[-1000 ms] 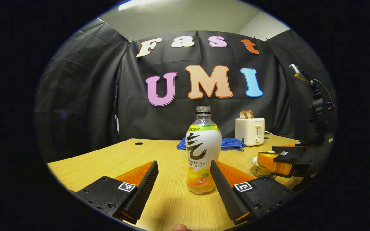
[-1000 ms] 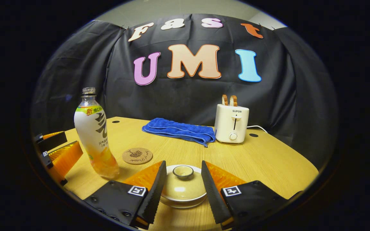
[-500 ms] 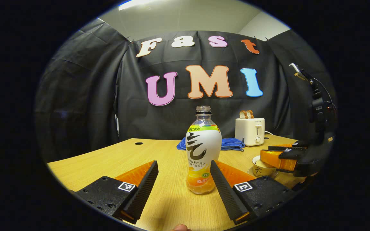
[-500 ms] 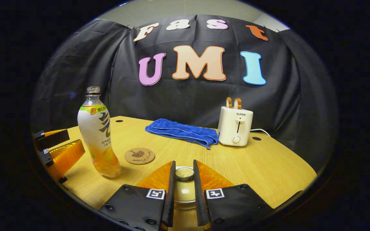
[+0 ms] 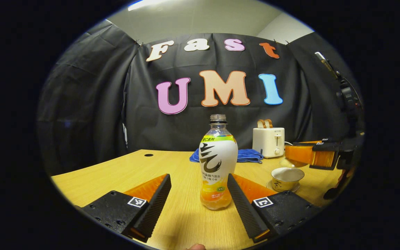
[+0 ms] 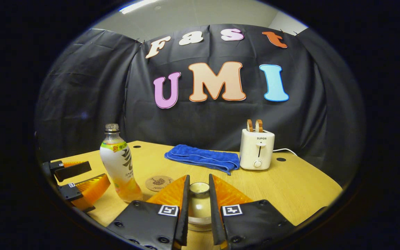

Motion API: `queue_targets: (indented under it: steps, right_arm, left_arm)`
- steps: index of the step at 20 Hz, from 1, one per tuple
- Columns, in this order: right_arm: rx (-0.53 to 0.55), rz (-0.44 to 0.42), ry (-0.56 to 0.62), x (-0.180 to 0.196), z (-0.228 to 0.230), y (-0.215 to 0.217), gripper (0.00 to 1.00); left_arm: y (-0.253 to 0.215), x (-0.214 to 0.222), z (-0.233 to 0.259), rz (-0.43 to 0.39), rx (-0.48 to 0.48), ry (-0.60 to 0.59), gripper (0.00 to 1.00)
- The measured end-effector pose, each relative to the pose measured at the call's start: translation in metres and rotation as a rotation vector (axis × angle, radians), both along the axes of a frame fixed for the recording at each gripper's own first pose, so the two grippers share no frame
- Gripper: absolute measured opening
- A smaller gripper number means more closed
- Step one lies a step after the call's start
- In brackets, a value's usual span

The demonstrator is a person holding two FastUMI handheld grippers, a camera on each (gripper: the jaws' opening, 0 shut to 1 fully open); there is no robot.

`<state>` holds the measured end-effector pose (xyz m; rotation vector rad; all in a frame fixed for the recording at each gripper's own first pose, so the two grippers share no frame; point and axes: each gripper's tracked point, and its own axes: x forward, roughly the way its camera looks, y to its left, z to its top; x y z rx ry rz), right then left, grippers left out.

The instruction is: Open the teacup lid with one hand, grasp the water bottle and pour water into the teacup with the other hand; after pouring, place the water bottle on the coaster and then close the teacup lid.

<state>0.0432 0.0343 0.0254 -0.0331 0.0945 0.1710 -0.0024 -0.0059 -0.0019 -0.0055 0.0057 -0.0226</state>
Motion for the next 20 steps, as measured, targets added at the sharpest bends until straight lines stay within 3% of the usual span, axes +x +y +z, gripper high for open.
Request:
queue_targets:
  steps: [11,16,20]
  right_arm:
    - [0.066,0.021,-0.053,-0.031,0.035,-0.020,0.32]
    - [0.077,-0.014,-0.092,-0.044,0.049,-0.048,0.32]
    - [0.094,-0.047,-0.089,-0.048,0.048,-0.071,0.31]
  left_arm:
    - [-0.034,0.031,-0.006,-0.126,0.014,0.042,0.95]
    - [-0.035,0.043,-0.005,-0.116,-0.001,0.035,0.93]
    - [-0.031,0.046,-0.006,-0.096,0.003,0.040,0.71]
